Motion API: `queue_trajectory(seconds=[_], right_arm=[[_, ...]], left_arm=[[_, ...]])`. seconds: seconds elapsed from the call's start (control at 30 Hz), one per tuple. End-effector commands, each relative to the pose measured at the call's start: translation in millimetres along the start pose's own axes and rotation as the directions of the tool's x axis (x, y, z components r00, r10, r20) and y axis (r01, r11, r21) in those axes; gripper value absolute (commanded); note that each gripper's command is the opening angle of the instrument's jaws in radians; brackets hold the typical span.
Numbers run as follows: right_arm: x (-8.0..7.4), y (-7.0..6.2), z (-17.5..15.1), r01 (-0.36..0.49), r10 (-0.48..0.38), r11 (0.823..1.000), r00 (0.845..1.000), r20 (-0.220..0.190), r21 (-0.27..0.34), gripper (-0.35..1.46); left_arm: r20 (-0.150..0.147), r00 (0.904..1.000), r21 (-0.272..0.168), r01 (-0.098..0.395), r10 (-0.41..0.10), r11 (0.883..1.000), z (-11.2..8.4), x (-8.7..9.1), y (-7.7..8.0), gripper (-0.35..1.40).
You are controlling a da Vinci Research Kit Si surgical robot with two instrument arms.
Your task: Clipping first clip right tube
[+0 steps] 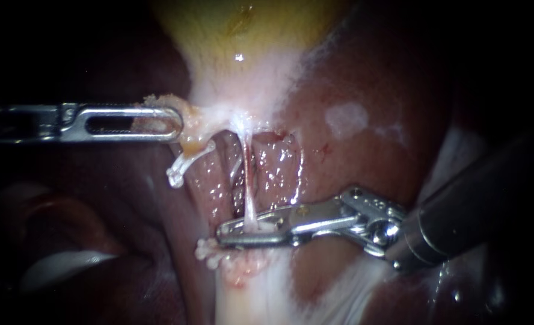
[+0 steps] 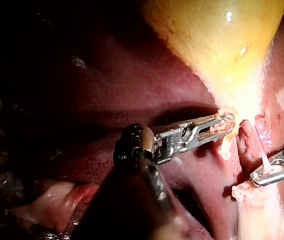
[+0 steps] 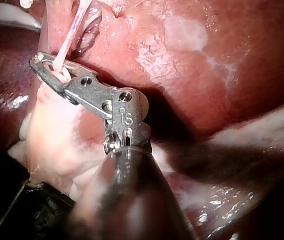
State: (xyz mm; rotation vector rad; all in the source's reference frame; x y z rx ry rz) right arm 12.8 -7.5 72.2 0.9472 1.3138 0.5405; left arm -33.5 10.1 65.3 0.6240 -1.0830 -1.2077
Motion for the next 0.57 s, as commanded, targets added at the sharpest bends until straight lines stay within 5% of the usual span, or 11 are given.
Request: queue_trajectory(seconds=[0.03, 0.13, 0.57], right_arm=[[0.0, 0.0, -0.1, 0.002, -0.002, 1.000, 1.000, 0.007, -0.014, -0.35], [-0.1, -0.1, -0.3, -0.004, 0.005, 0.999, 0.999, 0.035, -0.033, -0.35], [-0.1, -0.1, -0.4, -0.004, 0.005, 0.999, 0.999, 0.038, -0.034, -0.35]], left_arm=[[0.000, 1.0000, 0.000, 0.000, 0.000, 1.000, 0.0, 0.0, 0.0, -0.35], [0.000, 1.0000, 0.000, 0.000, 0.000, 1.000, 0.0, 0.0, 0.1, -0.35], [0.000, 1.0000, -0.001, 0.001, -0.001, 1.000, 0.0, 0.0, 0.1, -0.35]])
